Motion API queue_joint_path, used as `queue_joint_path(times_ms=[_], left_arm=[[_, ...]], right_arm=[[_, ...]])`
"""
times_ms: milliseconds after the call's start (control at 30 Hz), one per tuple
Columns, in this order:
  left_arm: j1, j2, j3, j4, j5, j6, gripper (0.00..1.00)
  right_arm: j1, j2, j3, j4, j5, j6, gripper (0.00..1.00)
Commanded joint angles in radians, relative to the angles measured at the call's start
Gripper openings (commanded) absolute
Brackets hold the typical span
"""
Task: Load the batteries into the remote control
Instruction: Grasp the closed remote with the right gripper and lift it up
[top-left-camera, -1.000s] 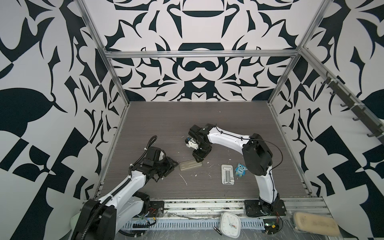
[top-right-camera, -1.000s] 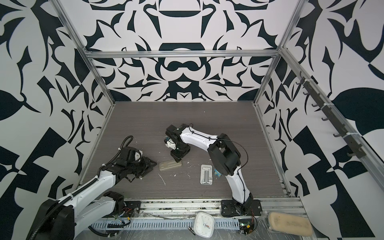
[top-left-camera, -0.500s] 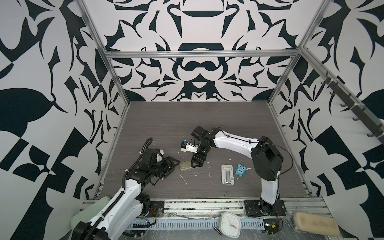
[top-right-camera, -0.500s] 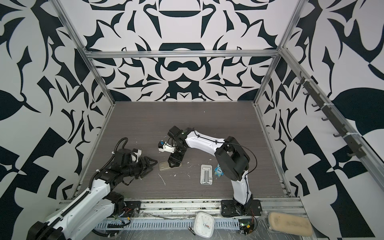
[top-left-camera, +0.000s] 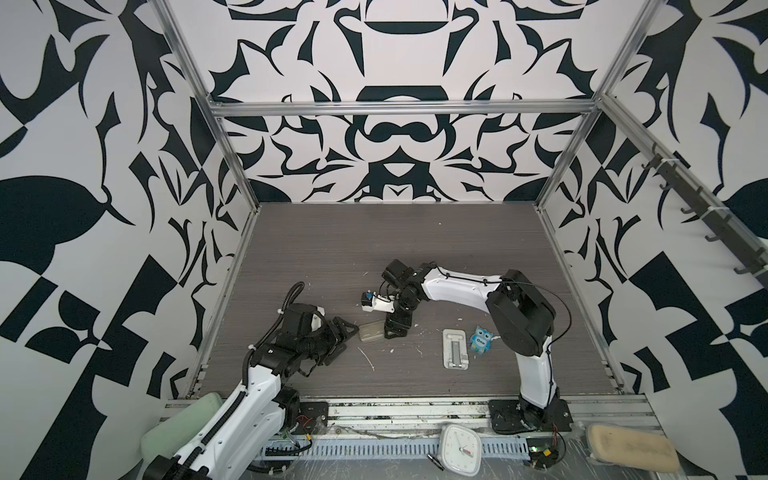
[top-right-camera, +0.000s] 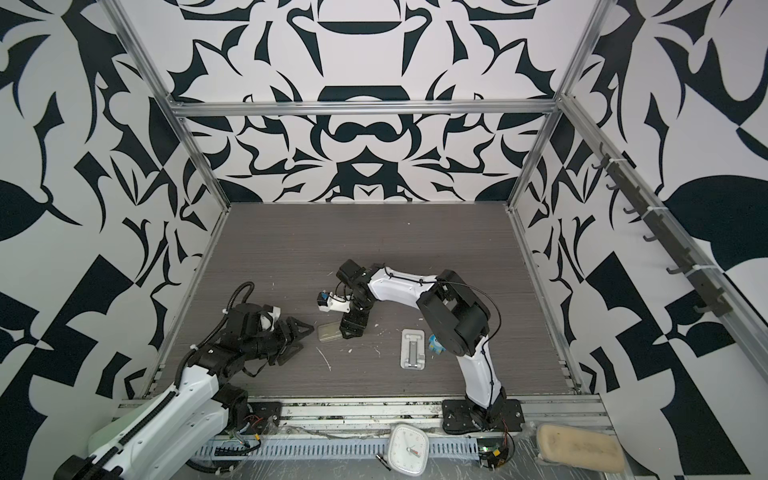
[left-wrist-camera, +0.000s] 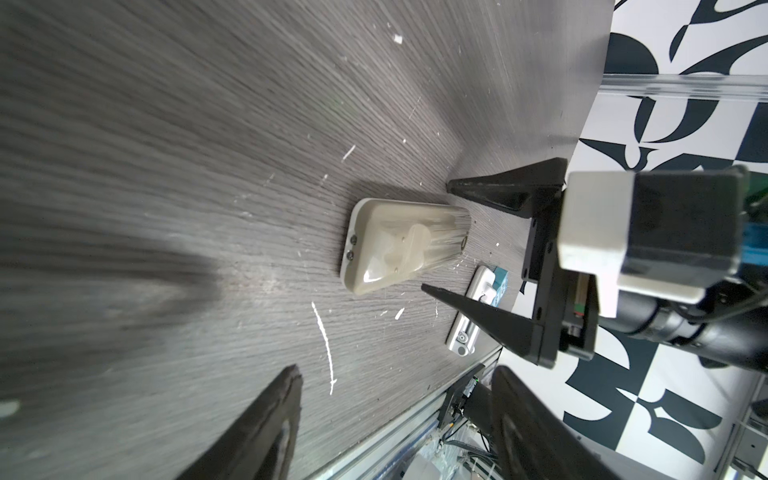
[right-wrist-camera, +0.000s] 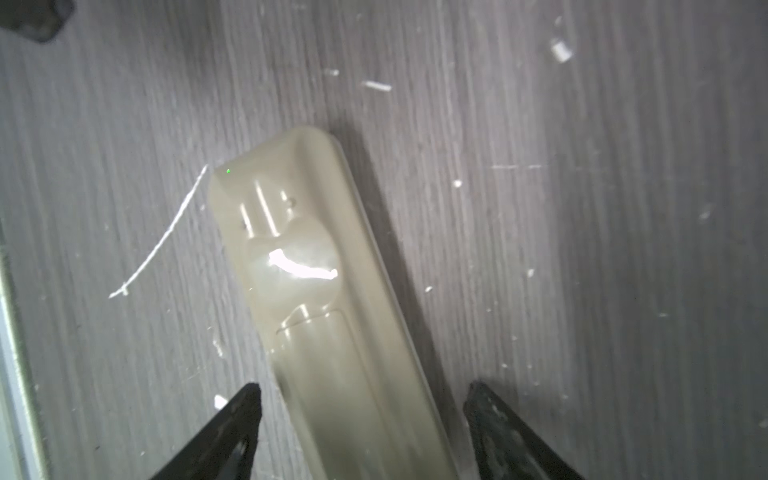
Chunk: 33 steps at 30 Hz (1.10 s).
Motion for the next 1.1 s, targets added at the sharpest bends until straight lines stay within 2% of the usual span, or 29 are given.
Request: queue_joint_path(times_ms=[0, 233, 400, 467, 600, 700, 900, 1067], left_arm=[[0.005, -0.013, 0.018, -0.019, -0.014, -0.022, 0.74], [0.005, -0.028, 0.023, -0.015, -0.028, -0.045, 0.75], [0.005, -0.038, 0.039, -0.039, -0.03, -0.036, 0.75], [0.005, -0.037, 0.044, -0.047, -0.03, -0.028, 0.75], [0.005, -0.038, 0.049, -0.032, -0.027, -0.022, 0.75], [0.005, -0.055, 0.059, -0.014, -0.024, -0.015, 0.74], [0.005, -0.096, 0.123, -0.05, -0.029, 0.067, 0.74], [0.006, -0.095, 0.178, -0.049, -0.03, 0.123, 0.74]], right_arm=[[0.01, -0.018, -0.033, 0.053, 0.051, -0.011, 0.8], [0.029, -0.074, -0.182, 0.154, 0.093, -0.003, 0.79], [0.054, -0.07, -0.219, 0.189, 0.124, 0.003, 0.77], [0.07, -0.066, -0.224, 0.195, 0.149, 0.005, 0.71], [0.08, -0.075, -0.237, 0.198, 0.168, 0.016, 0.54], [0.08, -0.102, -0.256, 0.2, 0.174, 0.031, 0.46], [0.08, -0.157, -0.281, 0.18, 0.121, 0.093, 0.34], [0.071, -0.202, -0.265, 0.172, 0.058, 0.177, 0.2]])
